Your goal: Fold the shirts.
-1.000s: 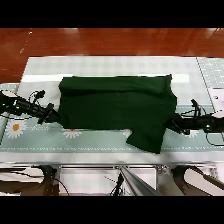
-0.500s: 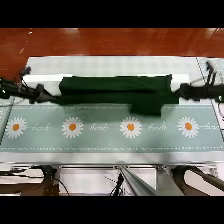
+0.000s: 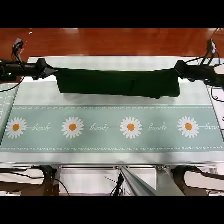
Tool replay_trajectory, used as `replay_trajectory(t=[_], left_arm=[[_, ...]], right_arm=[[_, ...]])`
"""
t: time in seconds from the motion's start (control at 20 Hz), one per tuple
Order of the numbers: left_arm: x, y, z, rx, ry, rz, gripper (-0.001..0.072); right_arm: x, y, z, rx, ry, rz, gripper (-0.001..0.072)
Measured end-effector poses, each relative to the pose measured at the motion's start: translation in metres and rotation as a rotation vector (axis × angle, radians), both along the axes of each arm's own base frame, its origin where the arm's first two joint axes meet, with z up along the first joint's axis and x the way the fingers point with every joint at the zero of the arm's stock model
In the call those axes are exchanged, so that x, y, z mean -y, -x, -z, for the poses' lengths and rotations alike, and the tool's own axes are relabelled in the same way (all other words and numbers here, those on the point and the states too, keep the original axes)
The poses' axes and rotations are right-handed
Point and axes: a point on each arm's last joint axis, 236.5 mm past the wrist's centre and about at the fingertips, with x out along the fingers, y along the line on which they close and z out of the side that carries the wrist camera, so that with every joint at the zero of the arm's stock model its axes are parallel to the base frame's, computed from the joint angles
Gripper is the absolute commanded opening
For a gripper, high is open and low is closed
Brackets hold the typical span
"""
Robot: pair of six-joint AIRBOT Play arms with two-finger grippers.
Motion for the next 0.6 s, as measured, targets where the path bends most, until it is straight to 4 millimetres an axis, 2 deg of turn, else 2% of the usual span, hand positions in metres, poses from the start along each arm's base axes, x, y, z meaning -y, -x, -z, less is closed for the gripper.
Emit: replay_trajectory(t=[0.15,0.3,0.35,0.4,0.45,0.5,0.55,0.6], left_arm=[[-0.004,-0.018,0.022,-0.028,0.013,-0.032,0.0025],[-0.007,-0.029,0.048,-0.068,0.027,-0.055,0.0033],[-0.008,-0.032,0.056,-0.079,0.030,-0.063,0.0103],[-0.009,-0.034,0.063,-0.090,0.034,-0.070,0.0222],[-0.010,-0.035,0.072,-0.103,0.036,-0.080,0.0360],[-0.010,-0.037,0.078,-0.111,0.040,-0.087,0.0497],[-0.010,-0.038,0.082,-0.117,0.046,-0.092,0.0560],[-0.009,-0.038,0.085,-0.126,0.053,-0.091,0.0559]], right_arm=[[0.007,-0.018,0.025,-0.009,-0.053,0.080,0.0027],[0.012,-0.027,0.048,-0.029,-0.082,0.132,0.0028],[0.013,-0.028,0.055,-0.037,-0.083,0.138,0.0029],[0.015,-0.029,0.060,-0.040,-0.080,0.143,0.0030],[0.017,-0.031,0.063,-0.038,-0.070,0.145,0.0079],[0.018,-0.031,0.066,-0.037,-0.063,0.144,0.0233],[0.019,-0.032,0.067,-0.034,-0.054,0.139,0.0409],[0.020,-0.032,0.066,-0.030,-0.045,0.132,0.0482]])
